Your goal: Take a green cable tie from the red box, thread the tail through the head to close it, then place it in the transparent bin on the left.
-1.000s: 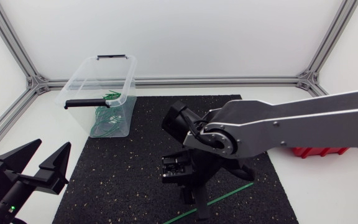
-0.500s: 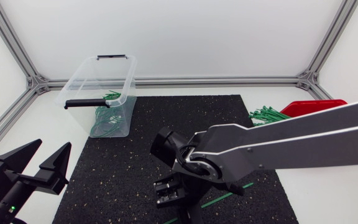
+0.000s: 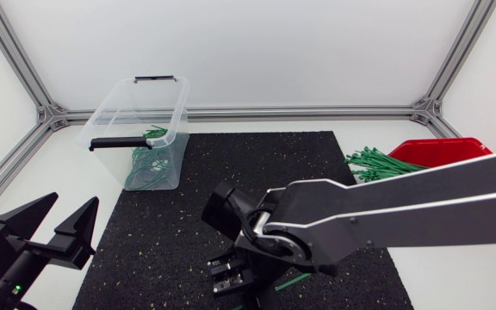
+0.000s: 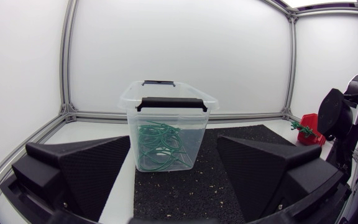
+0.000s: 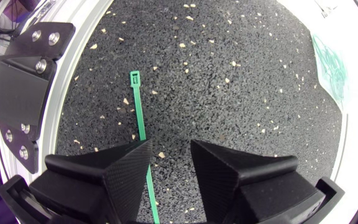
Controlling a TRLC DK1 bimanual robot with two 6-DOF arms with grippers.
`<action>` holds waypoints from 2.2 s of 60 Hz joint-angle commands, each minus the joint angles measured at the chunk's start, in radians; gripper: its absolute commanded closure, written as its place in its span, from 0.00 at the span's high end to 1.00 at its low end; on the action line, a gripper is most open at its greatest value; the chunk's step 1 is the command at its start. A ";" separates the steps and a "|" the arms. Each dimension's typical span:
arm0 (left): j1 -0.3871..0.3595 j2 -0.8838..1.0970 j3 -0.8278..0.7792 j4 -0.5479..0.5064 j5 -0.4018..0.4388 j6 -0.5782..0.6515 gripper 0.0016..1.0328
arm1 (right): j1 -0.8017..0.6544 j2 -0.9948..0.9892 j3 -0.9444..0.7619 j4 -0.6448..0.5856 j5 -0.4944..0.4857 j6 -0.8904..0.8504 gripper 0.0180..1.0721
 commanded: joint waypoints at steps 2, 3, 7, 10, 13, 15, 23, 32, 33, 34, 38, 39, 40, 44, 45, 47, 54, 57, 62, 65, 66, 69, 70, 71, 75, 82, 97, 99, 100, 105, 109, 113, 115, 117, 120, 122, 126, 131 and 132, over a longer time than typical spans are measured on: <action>-0.007 -0.007 -0.033 -0.047 0.016 0.019 0.94 | 0.011 -0.052 -0.010 -0.021 0.004 0.019 0.47; -0.007 -0.007 -0.033 -0.047 0.016 0.019 0.94 | 0.013 -0.055 -0.010 -0.024 0.004 0.020 0.47; -0.007 -0.007 -0.033 -0.046 0.016 0.019 0.94 | 0.019 -0.072 -0.018 -0.029 0.004 0.026 0.47; -0.008 -0.007 -0.033 -0.047 0.016 0.019 0.94 | 0.027 -0.075 -0.024 -0.040 -0.002 0.033 0.47; -0.008 -0.007 -0.033 -0.047 0.016 0.019 0.94 | 0.039 -0.078 -0.038 -0.040 -0.010 0.043 0.47; -0.008 -0.007 -0.033 -0.047 0.016 0.019 0.94 | 0.047 -0.079 -0.047 -0.035 -0.016 0.051 0.47; -0.011 -0.007 -0.033 -0.050 0.016 0.019 0.94 | 0.060 -0.072 -0.064 -0.012 -0.027 0.066 0.47; -0.011 -0.007 -0.032 -0.055 0.016 0.019 0.94 | 0.077 -0.043 -0.076 0.020 -0.036 0.082 0.43; -0.011 -0.007 -0.032 -0.055 0.016 0.019 0.94 | 0.079 -0.039 -0.078 0.026 -0.036 0.083 0.42; -0.011 -0.007 -0.032 -0.057 0.016 0.019 0.94 | 0.080 -0.036 -0.078 0.031 -0.036 0.083 0.42; -0.013 -0.007 -0.032 -0.060 0.016 0.019 0.94 | 0.080 -0.024 -0.078 0.040 -0.036 0.083 0.42; -0.013 -0.007 -0.032 -0.060 0.016 0.021 0.94 | 0.080 -0.021 -0.078 0.042 -0.036 0.083 0.42; -0.013 -0.009 -0.032 -0.061 0.016 0.021 0.94 | 0.080 -0.018 -0.078 0.043 -0.036 0.083 0.42; -0.013 -0.009 -0.030 -0.061 0.016 0.022 0.94 | 0.080 -0.009 -0.078 0.049 -0.037 0.083 0.42; -0.013 -0.009 -0.032 -0.061 0.016 0.024 0.94 | 0.080 -0.007 -0.079 0.051 -0.037 0.083 0.42; -0.013 -0.009 -0.032 -0.061 0.016 0.024 0.94 | 0.080 -0.004 -0.079 0.051 -0.042 0.083 0.40; -0.014 -0.007 -0.032 -0.061 0.016 0.024 0.94 | 0.079 0.010 -0.079 0.060 -0.043 0.083 0.34; -0.014 -0.007 -0.032 -0.061 0.016 0.026 0.94 | 0.079 0.014 -0.082 0.065 -0.042 0.083 0.34; -0.016 -0.007 -0.032 -0.061 0.016 0.026 0.94 | 0.079 0.020 -0.084 0.068 -0.042 0.083 0.34; -0.016 -0.007 -0.030 -0.061 0.016 0.026 0.94 | 0.079 0.023 -0.084 0.068 -0.043 0.080 0.30; -0.016 -0.007 -0.032 -0.061 0.016 0.026 0.94 | 0.079 0.025 -0.084 0.068 -0.043 0.079 0.25; -0.016 -0.007 -0.030 -0.063 0.016 0.026 0.94 | 0.077 0.028 -0.084 0.068 -0.045 0.077 0.20; -0.016 -0.007 -0.030 -0.061 0.016 0.026 0.94 | 0.077 0.030 -0.082 0.068 -0.045 0.077 0.18; -0.018 -0.007 -0.032 -0.063 0.016 0.026 0.94 | 0.077 0.031 -0.082 0.066 -0.045 0.077 0.16; -0.018 -0.009 -0.030 -0.063 0.016 0.026 0.94 | 0.077 0.033 -0.082 0.066 -0.045 0.077 0.12; -0.018 -0.007 -0.030 -0.064 0.016 0.026 0.94 | 0.074 0.036 -0.079 0.063 -0.045 0.077 0.10; -0.019 -0.007 -0.030 -0.064 0.017 0.026 0.94 | 0.065 0.031 -0.078 0.055 -0.047 0.079 0.07; -0.019 -0.007 -0.030 -0.064 0.017 0.026 0.94 | 0.060 0.023 -0.076 0.054 -0.047 0.079 0.06; -0.019 -0.007 -0.030 -0.064 0.017 0.026 0.94 | 0.059 0.019 -0.076 0.054 -0.047 0.079 0.06; -0.019 -0.009 -0.030 -0.064 0.017 0.026 0.94 | 0.047 -0.007 -0.067 0.045 -0.047 0.080 0.06; -0.018 -0.007 -0.027 -0.063 0.017 0.026 0.94 | 0.022 -0.033 -0.055 0.038 -0.047 0.082 0.06; -0.016 -0.007 -0.016 -0.063 0.017 0.026 0.94 | -0.009 -0.059 -0.039 0.031 -0.045 0.083 0.06; -0.016 -0.006 -0.009 -0.064 0.017 0.027 0.93 | -0.025 -0.072 -0.032 0.029 -0.043 0.083 0.06; -0.014 0.002 0.002 -0.066 0.017 0.036 0.93 | -0.039 -0.087 -0.025 0.029 -0.042 0.088 0.06; -0.014 0.017 0.016 -0.066 0.019 0.045 0.92 | -0.064 -0.110 -0.018 0.031 -0.040 0.095 0.06; -0.014 0.048 0.037 -0.064 0.017 0.065 0.90 | -0.082 -0.122 -0.012 0.035 -0.039 0.106 0.06; -0.014 0.140 0.087 -0.064 0.017 0.082 0.89 | -0.110 -0.139 -0.002 0.048 -0.030 0.123 0.06; -0.007 0.335 0.191 -0.075 0.022 0.081 0.89 | -0.130 -0.170 0.002 0.068 -0.016 0.155 0.06; -0.005 0.367 0.214 -0.086 0.028 0.075 0.89 | -0.136 -0.176 0.002 0.071 -0.011 0.161 0.06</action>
